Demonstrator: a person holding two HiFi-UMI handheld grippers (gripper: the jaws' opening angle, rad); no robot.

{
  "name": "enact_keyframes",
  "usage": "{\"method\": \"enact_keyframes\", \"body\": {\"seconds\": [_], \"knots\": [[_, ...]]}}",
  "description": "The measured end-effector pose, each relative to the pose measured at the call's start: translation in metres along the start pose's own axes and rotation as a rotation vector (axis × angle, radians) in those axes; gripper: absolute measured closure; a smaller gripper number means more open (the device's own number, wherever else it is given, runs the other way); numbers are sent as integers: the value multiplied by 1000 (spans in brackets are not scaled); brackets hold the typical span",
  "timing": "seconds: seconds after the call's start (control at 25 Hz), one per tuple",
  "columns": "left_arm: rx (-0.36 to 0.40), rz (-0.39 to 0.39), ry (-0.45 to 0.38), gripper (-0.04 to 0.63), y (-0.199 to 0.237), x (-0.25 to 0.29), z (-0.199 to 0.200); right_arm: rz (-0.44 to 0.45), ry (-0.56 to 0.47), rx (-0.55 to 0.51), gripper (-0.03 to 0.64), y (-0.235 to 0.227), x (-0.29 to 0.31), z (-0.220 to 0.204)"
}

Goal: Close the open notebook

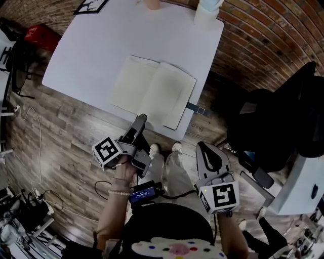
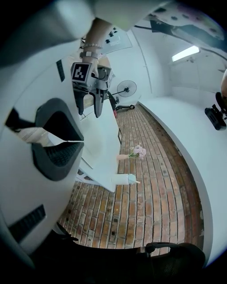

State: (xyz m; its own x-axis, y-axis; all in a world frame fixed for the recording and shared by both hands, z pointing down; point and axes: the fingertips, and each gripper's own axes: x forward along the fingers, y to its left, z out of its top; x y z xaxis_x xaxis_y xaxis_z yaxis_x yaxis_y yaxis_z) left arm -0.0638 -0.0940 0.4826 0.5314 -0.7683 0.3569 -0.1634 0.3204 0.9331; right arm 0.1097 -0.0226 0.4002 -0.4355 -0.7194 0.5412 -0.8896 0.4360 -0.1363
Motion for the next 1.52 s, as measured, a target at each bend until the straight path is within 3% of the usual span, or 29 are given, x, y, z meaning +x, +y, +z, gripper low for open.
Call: {"method": "enact_keyframes", "body": {"seconds": [0.36,0.6,1.12,1.32,1.52], "knots": [[37,72,-10,264,13,13,1,4,10,118,581,-14,4,-5],[44,87,-17,264,13,18,1,10,13,126,582,-18,5,-6],[10,27,-7,272,13,27,0,36,46,152,581,-12,11,-16],[-1,34,-6,432,21,24,-2,39,65,147,581,-10,15,-21],[-4,8,10,477,24,24,-2,51,81,135,581,-11,22,-28]]}}
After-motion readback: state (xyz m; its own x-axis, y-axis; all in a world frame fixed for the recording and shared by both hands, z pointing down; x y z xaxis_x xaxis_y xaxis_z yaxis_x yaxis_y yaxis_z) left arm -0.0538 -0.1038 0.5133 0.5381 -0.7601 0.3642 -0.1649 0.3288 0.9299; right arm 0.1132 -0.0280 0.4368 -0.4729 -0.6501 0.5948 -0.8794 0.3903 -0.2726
